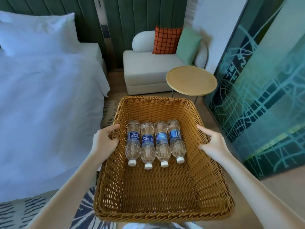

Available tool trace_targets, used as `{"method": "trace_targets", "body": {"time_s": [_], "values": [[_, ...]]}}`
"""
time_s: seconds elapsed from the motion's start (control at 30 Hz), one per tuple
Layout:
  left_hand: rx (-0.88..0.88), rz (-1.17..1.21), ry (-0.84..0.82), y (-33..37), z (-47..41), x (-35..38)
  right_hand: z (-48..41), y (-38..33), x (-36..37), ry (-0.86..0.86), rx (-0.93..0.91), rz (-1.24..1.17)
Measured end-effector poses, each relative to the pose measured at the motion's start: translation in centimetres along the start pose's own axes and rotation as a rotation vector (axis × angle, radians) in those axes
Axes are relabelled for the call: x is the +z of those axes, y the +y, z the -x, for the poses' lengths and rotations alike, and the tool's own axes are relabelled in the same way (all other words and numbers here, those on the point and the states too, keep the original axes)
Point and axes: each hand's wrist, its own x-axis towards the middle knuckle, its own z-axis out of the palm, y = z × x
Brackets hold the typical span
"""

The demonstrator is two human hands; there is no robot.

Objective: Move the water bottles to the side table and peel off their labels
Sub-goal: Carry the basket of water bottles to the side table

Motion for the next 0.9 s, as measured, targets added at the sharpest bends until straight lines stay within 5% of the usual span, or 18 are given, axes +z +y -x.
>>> {"method": "trace_targets", "body": {"time_s": [0.5, 0.9], "values": [[-0.177, -0.051, 0.241, 6.8, -19.7, 2.7, -29.0, -8.0, -0.2, -0.285, -0.112, -0.050], [-0.210, -0.046, 0.187, 3.3, -40.8, 1.7, -47.3, -12.8, 8.6, -0.295, -0.120, -0.054]]}}
